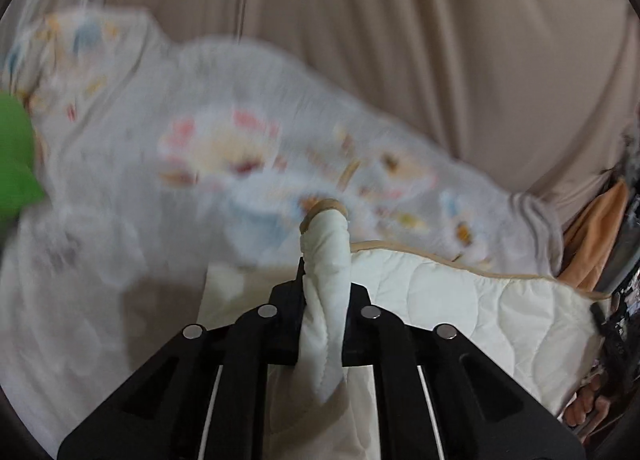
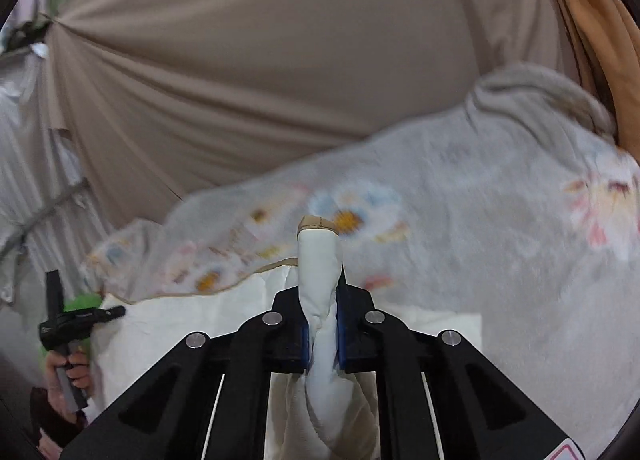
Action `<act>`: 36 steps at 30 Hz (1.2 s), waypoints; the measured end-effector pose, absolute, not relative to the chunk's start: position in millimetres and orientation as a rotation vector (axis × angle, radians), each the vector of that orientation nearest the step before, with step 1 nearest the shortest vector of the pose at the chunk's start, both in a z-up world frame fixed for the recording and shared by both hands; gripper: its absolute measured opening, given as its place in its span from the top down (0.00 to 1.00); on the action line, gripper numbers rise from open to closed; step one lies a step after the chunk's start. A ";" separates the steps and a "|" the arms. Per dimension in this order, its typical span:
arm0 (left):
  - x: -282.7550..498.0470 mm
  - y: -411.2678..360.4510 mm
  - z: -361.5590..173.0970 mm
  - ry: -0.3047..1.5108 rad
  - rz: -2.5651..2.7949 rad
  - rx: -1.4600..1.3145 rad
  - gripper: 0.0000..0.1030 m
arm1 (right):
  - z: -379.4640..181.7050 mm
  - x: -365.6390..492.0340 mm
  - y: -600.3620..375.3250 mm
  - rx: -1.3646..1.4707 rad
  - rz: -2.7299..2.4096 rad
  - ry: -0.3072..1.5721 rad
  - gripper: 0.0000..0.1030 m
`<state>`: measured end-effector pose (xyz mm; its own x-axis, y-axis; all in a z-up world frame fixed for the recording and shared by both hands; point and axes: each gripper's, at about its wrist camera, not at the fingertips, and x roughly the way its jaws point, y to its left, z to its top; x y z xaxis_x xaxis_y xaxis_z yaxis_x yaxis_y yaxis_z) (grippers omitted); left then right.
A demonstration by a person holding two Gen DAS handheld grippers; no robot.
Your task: Fold large clothes
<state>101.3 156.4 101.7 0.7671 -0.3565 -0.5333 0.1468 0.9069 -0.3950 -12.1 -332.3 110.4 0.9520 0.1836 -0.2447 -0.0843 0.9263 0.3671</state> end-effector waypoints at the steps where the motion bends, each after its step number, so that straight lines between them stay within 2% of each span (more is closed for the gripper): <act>1: 95.0 154.2 112.6 0.599 -0.268 -0.320 0.92 | 121.4 -21.0 -328.1 0.329 0.116 0.229 0.91; 3: 105.3 145.9 111.7 0.609 -0.220 -0.259 0.91 | 119.8 -10.4 -334.6 0.324 0.044 0.258 0.91; 4: 117.0 142.5 101.7 0.643 -0.200 -0.240 0.91 | 105.3 7.9 -344.9 0.344 -0.015 0.338 0.91; 8: 168.1 120.1 15.2 0.881 -0.160 -0.164 0.89 | 1.8 82.5 -368.3 0.401 -0.131 0.741 0.92; 11: 168.3 112.4 7.2 0.860 -0.120 -0.107 0.88 | -11.1 94.5 -365.8 0.379 -0.145 0.825 0.92; 15: 171.3 114.5 3.3 0.856 -0.104 -0.083 0.84 | -11.7 96.2 -368.7 0.385 -0.149 0.825 0.88; 17: 169.2 116.9 7.5 0.841 -0.106 -0.096 0.77 | -1.3 85.7 -376.5 0.413 -0.175 0.794 0.76; 18: 165.6 119.5 13.2 0.825 -0.098 -0.104 0.73 | 5.2 77.7 -380.5 0.424 -0.198 0.767 0.66; 20: 148.8 127.0 31.9 0.768 -0.073 -0.101 0.65 | 25.3 50.7 -382.0 0.423 -0.249 0.680 0.59; 25: 90.5 109.4 92.4 0.625 -0.162 -0.060 0.61 | 75.3 9.1 -315.7 0.237 -0.156 0.547 0.60; 27: 71.5 74.6 103.9 0.601 -0.274 -0.020 0.53 | 77.1 8.9 -267.3 0.168 -0.030 0.560 0.61; 28: 65.9 55.7 102.6 0.609 -0.326 0.001 0.45 | 71.5 12.5 -236.5 0.126 0.050 0.583 0.62; 29: 61.7 32.6 94.3 0.635 -0.379 0.027 0.45 | 63.3 16.0 -213.0 0.096 0.113 0.607 0.64; 30: 60.8 15.8 83.3 0.661 -0.402 0.053 0.45 | 53.3 20.0 -191.8 0.063 0.162 0.634 0.70; 32: 66.1 -8.6 53.3 0.725 -0.402 0.109 0.45 | 31.0 27.7 -161.3 -0.031 0.174 0.681 0.70; 36: 75.6 7.1 24.6 0.704 -0.318 0.138 0.45 | 11.3 33.1 -194.6 -0.112 -0.004 0.668 0.70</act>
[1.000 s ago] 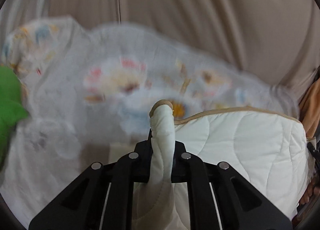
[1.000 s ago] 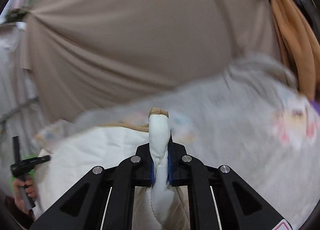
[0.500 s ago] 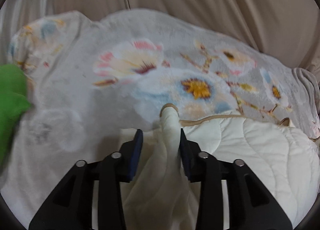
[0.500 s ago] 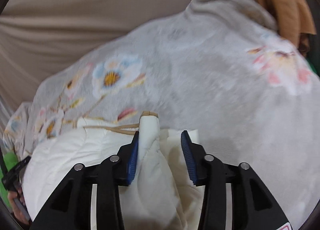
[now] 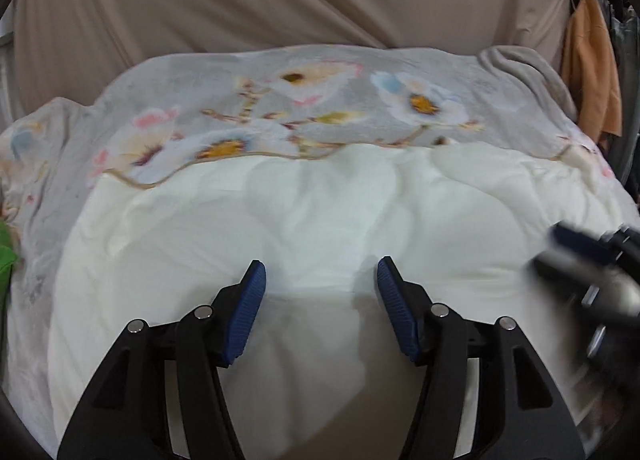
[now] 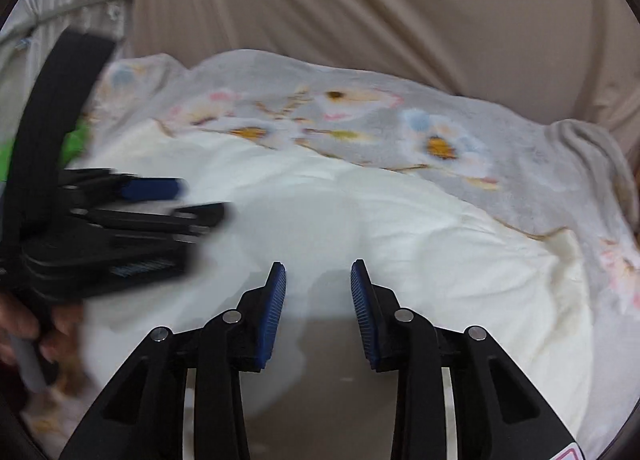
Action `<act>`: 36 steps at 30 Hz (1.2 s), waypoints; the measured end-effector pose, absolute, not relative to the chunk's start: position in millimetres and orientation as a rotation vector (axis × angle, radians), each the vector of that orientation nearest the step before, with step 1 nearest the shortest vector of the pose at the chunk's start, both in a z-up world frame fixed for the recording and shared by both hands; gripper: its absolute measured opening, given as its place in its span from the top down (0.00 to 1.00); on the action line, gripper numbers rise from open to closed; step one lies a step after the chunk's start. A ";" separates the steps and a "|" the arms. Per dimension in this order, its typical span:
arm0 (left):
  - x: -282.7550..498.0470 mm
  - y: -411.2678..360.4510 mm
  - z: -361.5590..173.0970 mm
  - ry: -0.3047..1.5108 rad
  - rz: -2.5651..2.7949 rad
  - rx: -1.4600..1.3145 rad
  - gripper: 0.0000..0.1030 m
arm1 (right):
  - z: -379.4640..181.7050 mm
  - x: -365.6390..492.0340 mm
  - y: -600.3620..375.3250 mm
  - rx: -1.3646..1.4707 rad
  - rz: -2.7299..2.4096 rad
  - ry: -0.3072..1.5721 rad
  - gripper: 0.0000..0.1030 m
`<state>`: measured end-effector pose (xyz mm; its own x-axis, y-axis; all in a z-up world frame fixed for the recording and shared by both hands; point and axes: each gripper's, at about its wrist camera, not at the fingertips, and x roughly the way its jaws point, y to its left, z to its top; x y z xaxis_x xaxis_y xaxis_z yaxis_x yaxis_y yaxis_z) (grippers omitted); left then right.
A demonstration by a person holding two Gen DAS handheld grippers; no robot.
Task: Fold large clothes
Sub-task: 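Press and smooth the folded jacket with both tools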
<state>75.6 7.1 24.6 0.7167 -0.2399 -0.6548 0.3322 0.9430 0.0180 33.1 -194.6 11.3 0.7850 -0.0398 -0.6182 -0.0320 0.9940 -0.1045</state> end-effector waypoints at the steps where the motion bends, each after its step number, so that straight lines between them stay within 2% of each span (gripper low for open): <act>1: 77.2 18.7 24.1 0.701 -0.290 0.127 0.45 | 8.7 33.0 -224.0 -0.067 -0.070 0.674 0.70; 4: 87.8 65.6 21.9 0.696 -0.174 0.095 0.44 | -3.1 22.6 -304.0 0.085 -0.202 0.706 0.73; 7: 103.0 111.4 13.7 0.730 -0.125 0.019 0.45 | -16.0 12.5 -350.2 0.224 -0.213 0.743 0.91; 8: 107.3 120.0 13.3 0.753 -0.145 -0.029 0.46 | -16.3 12.4 -353.1 0.243 -0.215 0.752 0.91; 9: 109.3 120.5 14.7 0.760 -0.146 -0.038 0.46 | -12.7 12.8 -350.7 0.241 -0.229 0.758 0.91; 11: 110.5 109.5 20.7 0.738 -0.104 0.021 0.46 | 6.2 16.2 -337.7 0.231 -0.228 0.735 0.82; 15: 130.3 98.1 22.4 0.755 -0.058 0.040 0.43 | 37.6 42.4 -309.5 0.181 -0.188 0.679 0.81; 18: 147.2 99.7 15.8 0.783 -0.020 0.049 0.35 | 15.9 82.7 -317.6 0.160 -0.256 0.776 0.84; 20: 155.3 105.9 8.0 0.818 -0.017 0.015 0.25 | -8.6 97.3 -334.3 0.211 -0.245 0.837 0.94; 23: 162.8 114.4 -4.1 0.853 -0.022 -0.056 0.17 | -17.7 97.0 -342.7 0.273 -0.221 0.832 0.94; 29: 161.4 116.2 -3.4 0.857 -0.014 -0.073 0.16 | -10.5 95.3 -334.4 0.245 -0.257 0.831 0.94; 30: 157.9 122.8 0.8 0.856 -0.023 -0.101 0.16 | -3.1 88.1 -331.2 0.251 -0.273 0.813 0.91; 31: 150.2 130.2 6.7 0.851 -0.038 -0.135 0.17 | 11.0 77.5 -324.0 0.265 -0.247 0.776 0.81; 33: 128.6 147.4 21.5 0.828 -0.086 -0.205 0.17 | 35.6 60.1 -299.4 0.254 -0.160 0.725 0.81; 35: 106.5 161.3 32.5 0.817 -0.113 -0.248 0.10 | 56.2 49.7 -259.5 0.178 -0.072 0.709 0.81; 36: 94.2 169.0 36.2 0.816 -0.124 -0.272 0.10 | 61.5 47.8 -240.5 0.152 -0.024 0.714 0.81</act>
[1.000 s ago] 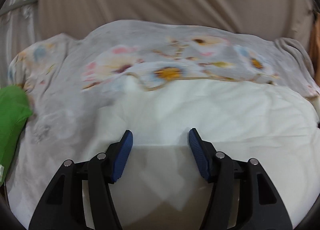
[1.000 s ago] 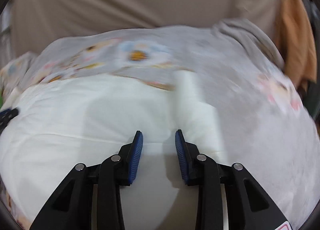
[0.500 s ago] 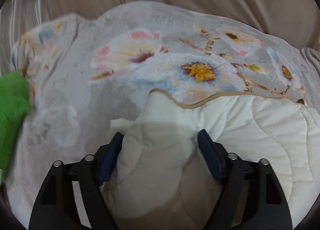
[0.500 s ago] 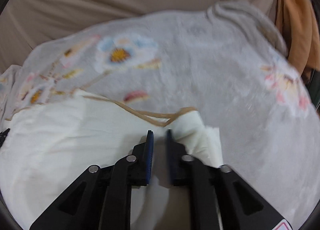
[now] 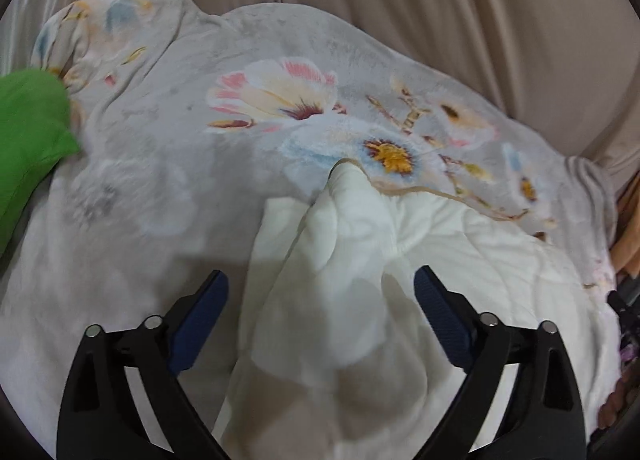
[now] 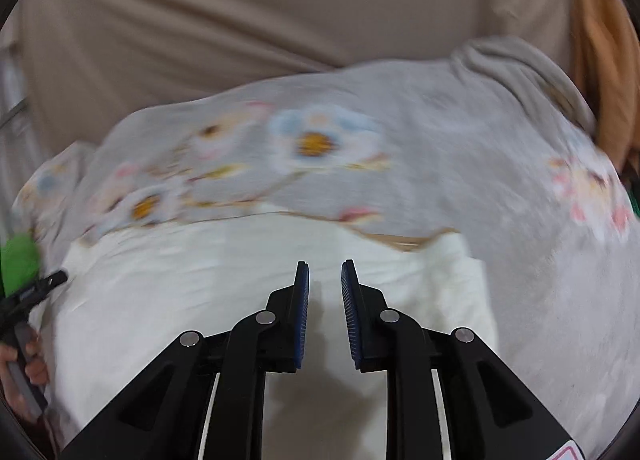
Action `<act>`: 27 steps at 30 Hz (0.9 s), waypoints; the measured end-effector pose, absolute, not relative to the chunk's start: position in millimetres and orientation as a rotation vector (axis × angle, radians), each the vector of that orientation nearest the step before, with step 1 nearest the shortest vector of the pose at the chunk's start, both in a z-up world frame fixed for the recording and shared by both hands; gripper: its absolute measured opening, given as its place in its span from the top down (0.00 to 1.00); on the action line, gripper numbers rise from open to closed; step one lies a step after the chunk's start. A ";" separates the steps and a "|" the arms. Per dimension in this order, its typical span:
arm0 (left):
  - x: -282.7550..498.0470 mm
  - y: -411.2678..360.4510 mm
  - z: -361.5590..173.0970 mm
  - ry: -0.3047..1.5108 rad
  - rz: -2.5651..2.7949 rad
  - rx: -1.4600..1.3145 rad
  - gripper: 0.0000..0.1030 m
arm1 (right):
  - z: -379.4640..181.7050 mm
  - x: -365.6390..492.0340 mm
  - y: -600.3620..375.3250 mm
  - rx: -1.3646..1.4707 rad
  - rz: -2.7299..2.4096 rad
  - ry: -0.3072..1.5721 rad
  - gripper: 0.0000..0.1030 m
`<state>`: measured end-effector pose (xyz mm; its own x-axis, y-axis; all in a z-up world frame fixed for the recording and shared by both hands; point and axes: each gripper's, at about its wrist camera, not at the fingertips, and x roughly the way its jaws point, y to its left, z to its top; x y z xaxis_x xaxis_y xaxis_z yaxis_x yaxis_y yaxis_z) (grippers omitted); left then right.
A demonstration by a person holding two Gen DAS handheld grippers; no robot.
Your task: Fold large clothes
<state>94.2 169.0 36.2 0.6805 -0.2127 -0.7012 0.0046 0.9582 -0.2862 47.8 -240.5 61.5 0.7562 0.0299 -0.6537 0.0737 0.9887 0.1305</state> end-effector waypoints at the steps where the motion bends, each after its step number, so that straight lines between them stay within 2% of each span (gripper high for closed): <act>1: 84.2 175.1 36.8 0.821 -0.128 -0.290 0.09 | 64.1 48.2 -220.1 0.137 0.039 0.726 0.81; 7: 47.5 191.1 0.3 0.926 -0.120 -0.347 0.08 | 36.0 89.4 -138.6 0.057 0.149 0.801 0.81; 10: 38.4 192.9 -17.7 0.930 -0.127 -0.403 0.04 | 7.1 108.0 -126.2 0.044 0.151 0.863 0.82; 18: 57.3 176.3 -14.6 0.922 -0.196 -0.454 0.05 | -16.2 108.3 -112.8 -0.044 0.124 0.822 0.83; 19: 58.6 172.8 -10.9 0.921 -0.225 -0.468 0.16 | -16.4 108.8 -113.7 -0.042 0.126 0.821 0.83; 20: 58.8 170.3 -5.8 0.917 -0.249 -0.475 0.32 | -16.4 108.6 -112.9 -0.038 0.127 0.821 0.83; 21: 56.9 166.5 2.1 0.907 -0.263 -0.466 0.38 | -16.6 108.6 -113.9 -0.033 0.133 0.820 0.83; 23: 48.4 157.3 27.1 0.858 -0.285 -0.428 0.69 | -15.9 108.7 -115.5 -0.022 0.146 0.818 0.83; 26: 33.5 150.6 66.2 0.779 -0.338 -0.420 0.80 | -6.5 101.7 -126.4 0.052 0.185 0.820 0.83; 27: 26.9 147.9 81.1 0.746 -0.363 -0.414 0.81 | 0.0 94.2 -134.5 0.112 0.216 0.821 0.83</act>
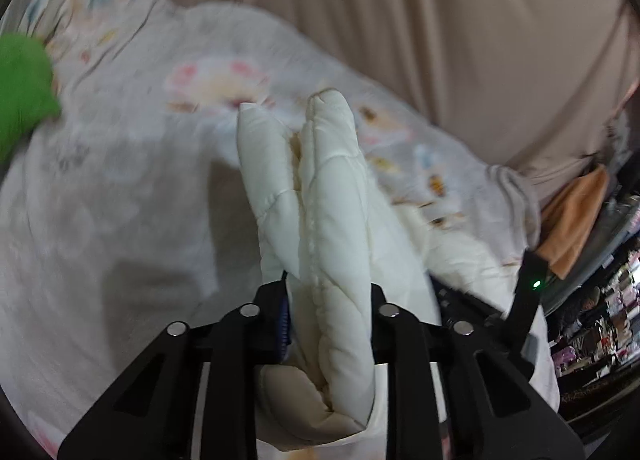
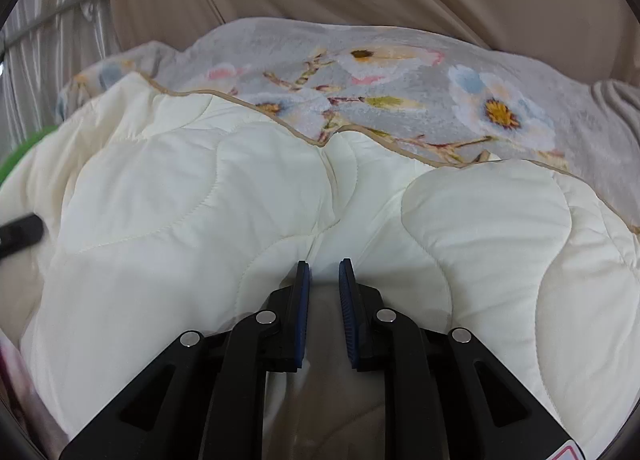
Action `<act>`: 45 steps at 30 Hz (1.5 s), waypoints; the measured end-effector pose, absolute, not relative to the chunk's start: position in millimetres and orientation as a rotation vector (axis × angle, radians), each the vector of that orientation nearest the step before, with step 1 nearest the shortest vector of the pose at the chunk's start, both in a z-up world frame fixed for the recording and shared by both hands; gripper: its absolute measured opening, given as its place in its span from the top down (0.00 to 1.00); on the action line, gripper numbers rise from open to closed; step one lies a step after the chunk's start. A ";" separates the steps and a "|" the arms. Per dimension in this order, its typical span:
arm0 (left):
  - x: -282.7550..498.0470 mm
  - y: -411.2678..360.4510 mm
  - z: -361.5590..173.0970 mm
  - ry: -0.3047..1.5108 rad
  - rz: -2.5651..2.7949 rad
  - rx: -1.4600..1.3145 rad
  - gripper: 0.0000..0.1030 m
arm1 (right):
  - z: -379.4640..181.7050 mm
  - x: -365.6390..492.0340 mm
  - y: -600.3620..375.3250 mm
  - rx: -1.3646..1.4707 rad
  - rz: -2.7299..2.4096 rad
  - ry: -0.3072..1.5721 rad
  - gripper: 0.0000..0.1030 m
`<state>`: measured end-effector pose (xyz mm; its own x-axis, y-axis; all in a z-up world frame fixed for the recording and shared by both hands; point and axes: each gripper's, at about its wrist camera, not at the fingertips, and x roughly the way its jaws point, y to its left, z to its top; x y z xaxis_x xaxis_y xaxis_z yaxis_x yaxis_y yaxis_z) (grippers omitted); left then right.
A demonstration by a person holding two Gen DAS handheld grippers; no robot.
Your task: Fold large clothes
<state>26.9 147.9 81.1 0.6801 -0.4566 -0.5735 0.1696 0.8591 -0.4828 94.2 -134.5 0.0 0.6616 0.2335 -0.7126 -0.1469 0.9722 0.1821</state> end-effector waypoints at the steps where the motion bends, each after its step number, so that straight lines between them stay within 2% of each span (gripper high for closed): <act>1: 18.8 143.9 97.6 0.711 -0.399 -0.408 0.82 | 8.8 80.0 -143.5 0.182 0.264 0.815 0.83; 5: -2.7 111.3 139.3 0.640 -0.511 -0.346 0.82 | 26.7 11.0 -163.6 0.207 0.283 0.775 0.85; 7: -12.5 87.7 152.1 0.620 -0.564 -0.304 0.83 | 18.4 -15.9 -168.5 0.236 0.328 0.798 0.91; 9: -19.9 64.9 160.2 0.613 -0.617 -0.273 0.83 | 3.6 -26.8 -163.3 0.230 0.353 0.844 0.96; 13: -31.9 10.2 168.1 0.616 -0.701 -0.200 0.83 | -29.8 -25.0 -153.5 0.249 0.347 0.877 1.00; 16: -34.4 -38.7 167.1 0.628 -0.736 -0.133 0.83 | -34.3 -27.5 -164.6 0.358 0.378 0.856 1.00; 20: -28.7 -112.8 149.8 0.662 -0.758 -0.042 0.83 | -33.7 -50.1 -191.8 0.512 0.419 0.822 0.99; 25: -15.2 -200.0 96.4 0.774 -0.771 0.081 0.82 | -21.2 -108.3 -245.4 0.520 0.271 0.745 0.94; 30: -17.6 -236.2 52.9 0.809 -0.738 0.154 0.80 | -10.9 -154.4 -310.0 0.549 0.055 0.701 0.92; 34: -23.8 -236.2 50.9 0.803 -0.735 0.157 0.73 | 7.8 -166.1 -342.2 0.567 -0.043 0.641 0.91; 36: -27.5 -222.2 67.0 0.777 -0.767 0.122 0.70 | 21.6 -163.7 -352.1 0.561 -0.074 0.611 0.85; 38: -35.2 -197.8 89.0 0.735 -0.807 0.089 0.62 | 33.2 -158.9 -360.1 0.562 -0.078 0.586 0.69; 39: -38.0 -186.2 99.2 0.718 -0.825 0.063 0.59 | 42.3 -153.7 -361.3 0.564 -0.064 0.567 0.53; 40: -40.7 -168.2 109.4 0.697 -0.848 0.028 0.51 | 48.1 -149.4 -363.6 0.566 -0.048 0.549 0.43; 41: -42.3 -146.5 120.3 0.677 -0.860 -0.014 0.41 | 54.7 -143.6 -364.4 0.570 -0.034 0.535 0.39; 42: -42.6 -127.9 128.6 0.657 -0.845 -0.049 0.38 | 60.4 -139.2 -365.6 0.579 -0.011 0.521 0.32; 45: -43.9 -69.0 149.5 0.577 -0.764 -0.139 0.32 | 77.4 -112.9 -366.3 0.587 0.086 0.527 0.21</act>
